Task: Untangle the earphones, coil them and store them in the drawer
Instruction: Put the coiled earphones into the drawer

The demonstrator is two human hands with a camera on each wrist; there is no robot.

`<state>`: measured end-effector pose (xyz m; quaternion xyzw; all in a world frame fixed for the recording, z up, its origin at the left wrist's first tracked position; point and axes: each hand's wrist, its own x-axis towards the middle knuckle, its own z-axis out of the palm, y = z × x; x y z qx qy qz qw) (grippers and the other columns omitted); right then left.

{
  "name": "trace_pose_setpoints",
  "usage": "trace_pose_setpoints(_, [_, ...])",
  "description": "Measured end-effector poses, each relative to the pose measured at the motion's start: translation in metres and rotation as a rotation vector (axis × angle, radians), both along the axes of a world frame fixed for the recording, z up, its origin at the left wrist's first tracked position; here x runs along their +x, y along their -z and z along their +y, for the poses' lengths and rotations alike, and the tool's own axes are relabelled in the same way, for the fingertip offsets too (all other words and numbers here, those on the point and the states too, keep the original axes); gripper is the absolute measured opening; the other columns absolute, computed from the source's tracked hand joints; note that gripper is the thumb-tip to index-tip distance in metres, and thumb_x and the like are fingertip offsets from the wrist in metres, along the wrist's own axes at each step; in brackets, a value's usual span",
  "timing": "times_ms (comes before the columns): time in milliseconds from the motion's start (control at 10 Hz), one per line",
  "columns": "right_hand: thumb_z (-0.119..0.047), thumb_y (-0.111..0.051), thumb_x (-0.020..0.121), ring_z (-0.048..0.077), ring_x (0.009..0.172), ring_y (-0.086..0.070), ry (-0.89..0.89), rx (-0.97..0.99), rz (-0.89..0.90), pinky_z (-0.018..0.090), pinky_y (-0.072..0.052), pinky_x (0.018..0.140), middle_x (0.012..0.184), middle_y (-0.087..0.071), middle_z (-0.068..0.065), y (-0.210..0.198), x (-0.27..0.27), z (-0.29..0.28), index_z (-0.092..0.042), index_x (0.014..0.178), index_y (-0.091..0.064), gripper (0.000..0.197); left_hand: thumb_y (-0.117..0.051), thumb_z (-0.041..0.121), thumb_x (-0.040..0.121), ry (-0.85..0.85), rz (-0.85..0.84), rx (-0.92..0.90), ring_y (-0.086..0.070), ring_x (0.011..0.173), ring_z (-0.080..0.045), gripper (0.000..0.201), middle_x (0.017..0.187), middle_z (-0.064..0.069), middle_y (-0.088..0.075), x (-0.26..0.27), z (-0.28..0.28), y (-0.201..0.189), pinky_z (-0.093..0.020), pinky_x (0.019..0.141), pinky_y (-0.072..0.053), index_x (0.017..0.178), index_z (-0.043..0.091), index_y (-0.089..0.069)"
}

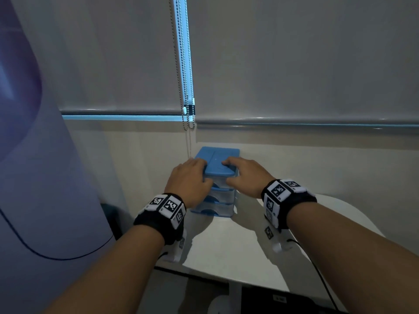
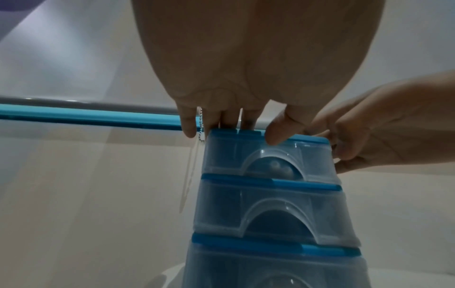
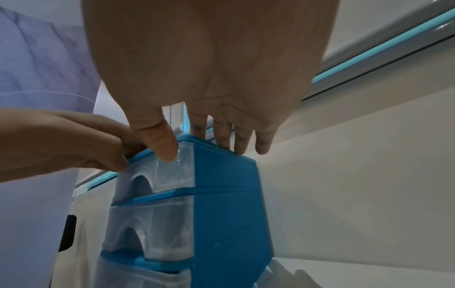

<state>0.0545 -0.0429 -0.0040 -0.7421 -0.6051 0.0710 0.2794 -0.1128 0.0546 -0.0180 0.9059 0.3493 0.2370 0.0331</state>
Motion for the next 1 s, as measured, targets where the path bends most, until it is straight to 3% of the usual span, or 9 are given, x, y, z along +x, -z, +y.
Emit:
trace_pose_setpoints(100, [-0.021, -0.065, 0.089, 0.022, 0.118, -0.057, 0.000, -0.002, 0.026, 0.027, -0.043, 0.091, 0.142, -0.056, 0.005, -0.002, 0.002, 0.000, -0.024, 0.144, -0.053, 0.056, -0.052, 0.035, 0.092, -0.007, 0.072, 0.004, -0.058, 0.090, -0.026, 0.030, 0.113, -0.004, -0.064, 0.002, 0.002, -0.010, -0.035, 0.074, -0.041, 0.116, 0.017, -0.056])
trace_pose_setpoints(300, [-0.020, -0.060, 0.093, 0.019, 0.129, -0.051, -0.050, 0.008, 0.057, 0.028, -0.037, 0.102, 0.141, -0.053, 0.000, -0.002, 0.012, 0.004, -0.021, 0.142, -0.057, 0.049, -0.046, 0.045, 0.093, -0.017, 0.160, 0.066, -0.056, 0.087, -0.026, 0.029, 0.102, -0.003, -0.059, 0.010, 0.012, -0.023, -0.037, 0.071, -0.042, 0.106, 0.021, -0.056])
trace_pose_setpoints(500, [-0.033, -0.052, 0.086, 0.018, 0.121, -0.055, -0.134, 0.056, 0.123, 0.042, -0.041, 0.109, 0.128, -0.060, -0.001, -0.005, 0.034, 0.013, -0.026, 0.129, -0.070, 0.047, -0.044, 0.046, 0.093, -0.026, 0.164, 0.196, -0.052, 0.078, -0.027, 0.026, 0.082, 0.000, -0.052, 0.025, 0.023, -0.029, -0.035, 0.066, -0.032, 0.088, 0.022, -0.054])
trace_pose_setpoints(600, [-0.036, -0.047, 0.079, 0.014, 0.116, -0.058, -0.177, 0.075, 0.194, 0.038, -0.043, 0.107, 0.120, -0.062, -0.003, -0.002, 0.044, 0.016, -0.030, 0.124, -0.073, 0.052, -0.042, 0.045, 0.092, -0.007, 0.167, 0.237, -0.049, 0.071, -0.025, 0.027, 0.079, 0.000, -0.051, 0.026, 0.026, -0.029, -0.034, 0.060, -0.028, 0.087, 0.021, -0.053])
trace_pose_setpoints(700, [-0.035, -0.045, 0.080, 0.011, 0.122, -0.054, -0.219, 0.047, 0.201, 0.034, -0.041, 0.108, 0.124, -0.059, -0.007, 0.001, 0.052, 0.014, -0.033, 0.128, -0.069, 0.054, -0.034, 0.049, 0.088, -0.008, 0.189, 0.233, -0.048, 0.066, -0.024, 0.034, 0.078, 0.000, -0.051, 0.025, 0.024, -0.032, -0.033, 0.057, -0.028, 0.088, 0.020, -0.053])
trace_pose_setpoints(800, [-0.033, -0.047, 0.081, 0.011, 0.129, -0.051, -0.221, 0.020, 0.237, 0.033, -0.039, 0.111, 0.133, -0.058, -0.007, 0.000, 0.057, 0.013, -0.031, 0.132, -0.068, 0.055, -0.033, 0.047, 0.087, -0.012, 0.229, 0.204, -0.048, 0.067, -0.025, 0.034, 0.079, 0.000, -0.052, 0.026, 0.022, -0.037, -0.034, 0.058, -0.031, 0.091, 0.020, -0.053])
trace_pose_setpoints(900, [-0.020, -0.058, 0.088, 0.010, 0.136, -0.047, -0.230, -0.021, 0.244, 0.033, -0.035, 0.116, 0.145, -0.054, -0.005, -0.005, 0.057, 0.011, -0.028, 0.136, -0.065, 0.049, -0.037, 0.046, 0.089, -0.019, 0.245, 0.100, -0.051, 0.072, -0.028, 0.034, 0.085, -0.002, -0.055, 0.025, 0.020, -0.046, -0.035, 0.062, -0.036, 0.097, 0.019, -0.057])
trace_pose_setpoints(1000, [-0.012, -0.063, 0.091, 0.010, 0.135, -0.047, -0.210, -0.093, 0.194, 0.025, -0.036, 0.112, 0.148, -0.053, -0.005, -0.021, 0.058, 0.008, -0.023, 0.140, -0.059, 0.050, -0.045, 0.039, 0.097, -0.030, 0.242, -0.001, -0.053, 0.079, -0.027, 0.026, 0.093, -0.003, -0.057, 0.024, 0.021, -0.056, -0.035, 0.065, -0.039, 0.103, 0.018, -0.059])
